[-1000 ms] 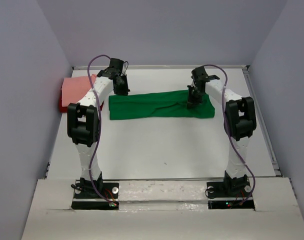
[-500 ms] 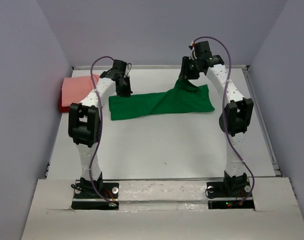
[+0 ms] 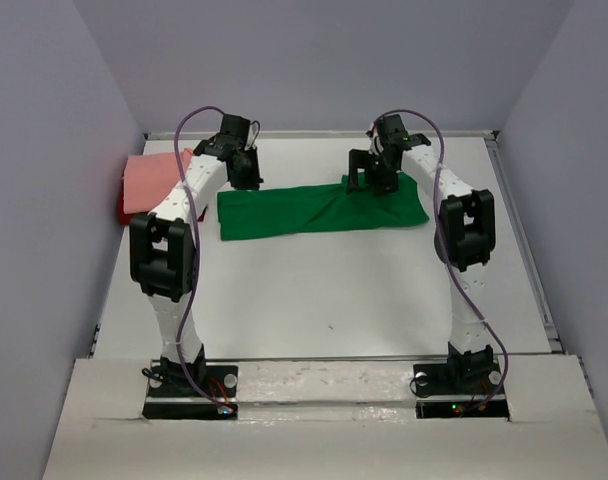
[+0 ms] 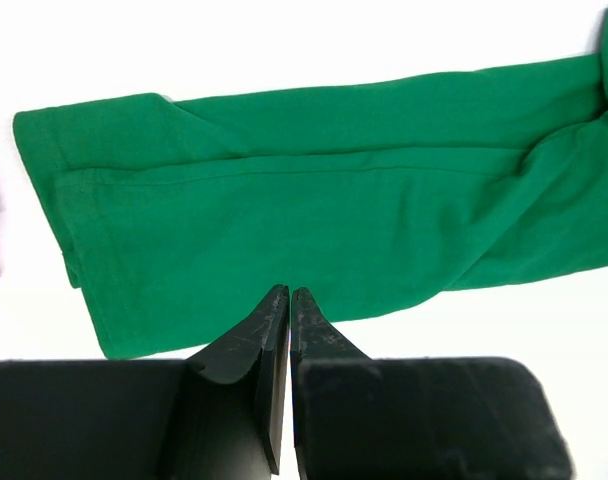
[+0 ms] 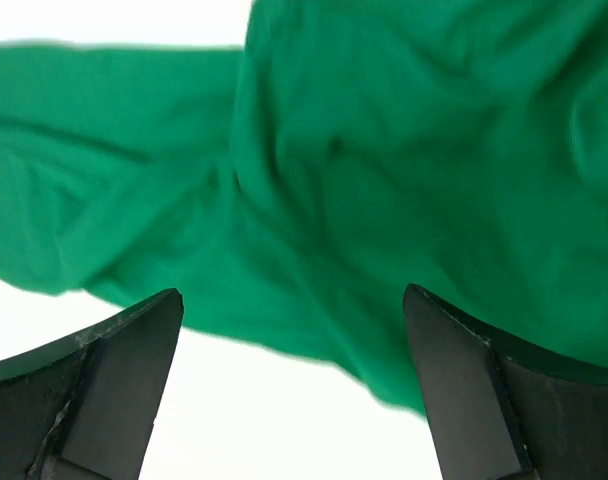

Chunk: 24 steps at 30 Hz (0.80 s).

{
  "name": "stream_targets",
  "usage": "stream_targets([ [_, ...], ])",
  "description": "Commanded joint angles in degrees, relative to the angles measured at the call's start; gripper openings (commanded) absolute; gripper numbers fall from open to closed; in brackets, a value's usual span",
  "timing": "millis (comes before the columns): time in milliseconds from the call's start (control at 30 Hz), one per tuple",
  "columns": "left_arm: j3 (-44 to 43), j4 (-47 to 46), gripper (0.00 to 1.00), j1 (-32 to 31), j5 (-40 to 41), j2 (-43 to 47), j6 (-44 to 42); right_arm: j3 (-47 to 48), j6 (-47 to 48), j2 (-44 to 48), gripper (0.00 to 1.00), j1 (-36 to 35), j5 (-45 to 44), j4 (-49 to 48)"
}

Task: Fold and stack the t-shirts
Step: Fold the tshirt

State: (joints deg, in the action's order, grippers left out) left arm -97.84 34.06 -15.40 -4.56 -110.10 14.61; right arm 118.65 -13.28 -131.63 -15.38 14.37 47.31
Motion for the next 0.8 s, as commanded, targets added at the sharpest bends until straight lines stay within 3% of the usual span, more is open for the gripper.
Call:
stream_targets([
  [0,-1.1,0.4,0.16,-1.0,-1.9,1.9,-0.5,-7.7,-0.1,9.1,0.95,-0.9,-3.5,-2.8],
  [67,-1.3,0.2,0.16,-2.1,-1.0,1.6,-0.4,-10.3,0.2,11.9,0.94,-0.9,-4.2,-3.5],
  [133,-1.1,0.1,0.16,-2.6,0.0,1.0,-0.4,-12.7,0.4,12.9,0.85,-0.9,-7.0,-3.5],
  [200,-0.8,0.1,0.16,-2.9,0.6,0.3,-0.2,-14.2,0.0,13.9,0.35,-0.9,-10.8,-3.5],
  [267,0.2,-0.4,0.16,-3.0,1.7,0.6,0.0,-15.6,-0.3,13.9,0.0,-0.9,-12.8,-3.0],
  [767,1.5,-0.8,0.15,-2.9,2.7,1.6,-0.5,-16.1,-3.3,13.8,0.0,-0.3,-20.9,-1.3],
])
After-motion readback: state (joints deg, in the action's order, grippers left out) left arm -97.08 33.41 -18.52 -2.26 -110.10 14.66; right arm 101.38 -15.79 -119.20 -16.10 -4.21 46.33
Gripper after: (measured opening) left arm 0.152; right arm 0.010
